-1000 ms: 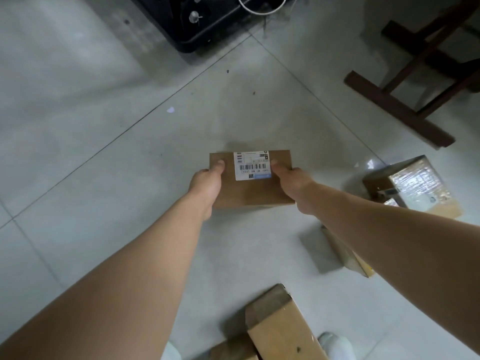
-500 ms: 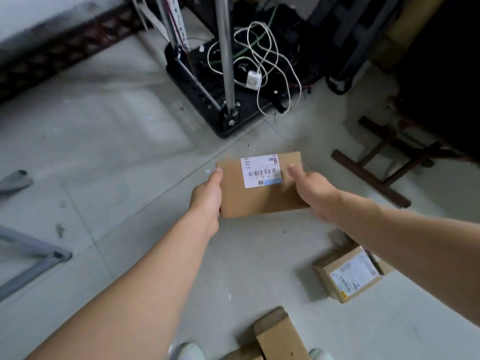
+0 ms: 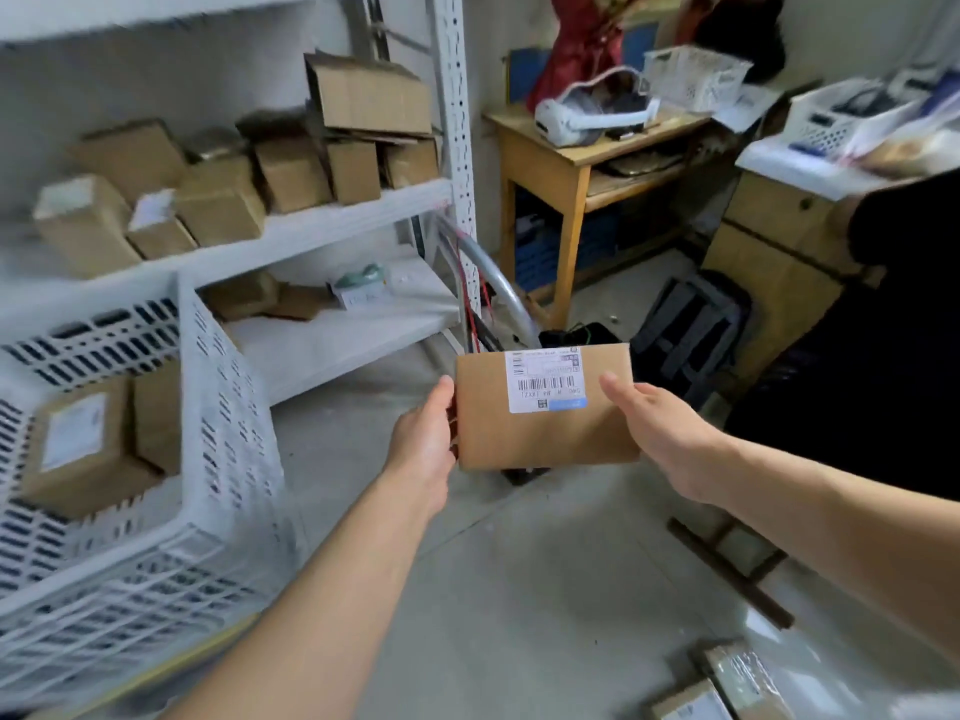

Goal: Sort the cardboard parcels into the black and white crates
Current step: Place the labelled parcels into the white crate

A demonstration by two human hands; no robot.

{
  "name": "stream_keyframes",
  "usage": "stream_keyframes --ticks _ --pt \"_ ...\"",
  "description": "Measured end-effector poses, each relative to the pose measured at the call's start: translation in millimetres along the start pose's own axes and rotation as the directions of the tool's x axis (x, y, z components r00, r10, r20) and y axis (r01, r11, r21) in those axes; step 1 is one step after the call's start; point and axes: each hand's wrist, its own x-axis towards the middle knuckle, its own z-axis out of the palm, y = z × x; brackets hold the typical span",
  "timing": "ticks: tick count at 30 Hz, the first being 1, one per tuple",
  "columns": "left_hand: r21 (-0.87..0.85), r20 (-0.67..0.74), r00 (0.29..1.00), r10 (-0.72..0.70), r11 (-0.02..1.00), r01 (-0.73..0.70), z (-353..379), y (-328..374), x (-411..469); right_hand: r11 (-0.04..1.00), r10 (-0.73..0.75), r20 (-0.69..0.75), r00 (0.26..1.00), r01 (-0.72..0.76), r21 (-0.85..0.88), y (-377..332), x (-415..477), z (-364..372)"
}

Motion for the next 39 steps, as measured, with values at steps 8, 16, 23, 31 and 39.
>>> stream_keyframes --ticks 8,16,23,31,39 --pt "-0.008 -0.064 0.969 0.239 0.971 -0.240 -31.5 127.4 -135.4 0.976 -0.208 -0.042 0.977 0.210 0.056 -137.9 -111.9 -11.8" --pt "-0.025 -0.257 0.888 0.381 0.916 -0.401 -63.6 162.4 -229.7 0.907 -0.420 -0.006 0.907 0.420 0.031 -203.9 -185.5 3.0" --pt "-0.153 -0.448 0.833 0.326 0.890 -0.430 -97.1 144.7 -274.7 0.895 -0.443 0.201 0.874 0.418 0.155 -214.2 -221.8 40.3" --pt "-0.204 -0.593 0.749 0.297 0.844 -0.496 -184.9 134.7 -295.5 0.904 -0.426 0.434 0.794 0.351 0.245 -231.3 -247.0 126.3" --pt "-0.133 -0.624 0.735 0.265 0.891 -0.435 -316.9 125.1 -273.5 0.942 -0.334 0.529 0.780 0.272 0.195 -252.2 -238.1 251.6"
